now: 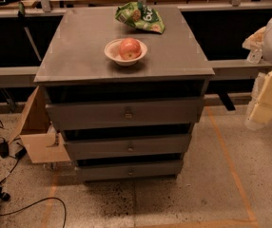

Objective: Pick apple from paper bowl and place on counter

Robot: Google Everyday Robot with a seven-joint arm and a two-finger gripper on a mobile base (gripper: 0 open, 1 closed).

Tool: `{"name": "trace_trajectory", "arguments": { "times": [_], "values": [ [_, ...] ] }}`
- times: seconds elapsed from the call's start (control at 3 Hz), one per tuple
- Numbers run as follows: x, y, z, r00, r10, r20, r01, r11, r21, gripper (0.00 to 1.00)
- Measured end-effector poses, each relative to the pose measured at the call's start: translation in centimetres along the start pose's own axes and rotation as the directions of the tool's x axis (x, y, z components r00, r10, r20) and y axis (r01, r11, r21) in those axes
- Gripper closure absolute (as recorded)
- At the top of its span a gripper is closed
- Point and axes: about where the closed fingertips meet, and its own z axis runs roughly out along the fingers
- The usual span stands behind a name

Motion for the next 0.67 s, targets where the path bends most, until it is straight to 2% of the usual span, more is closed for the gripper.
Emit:
{"name": "trace_trajectory", "arguments": {
  "times": [0.33, 0.67],
  "values": [
    [0.0, 0.0, 0.0, 1.000, 0.000, 0.000, 0.000, 1.0000, 0.000, 0.00],
    [-0.7, -1.2, 0.1, 0.997, 0.037, 0.071, -0.040, 0.9984, 0.039, 0.00]
  ]
}}
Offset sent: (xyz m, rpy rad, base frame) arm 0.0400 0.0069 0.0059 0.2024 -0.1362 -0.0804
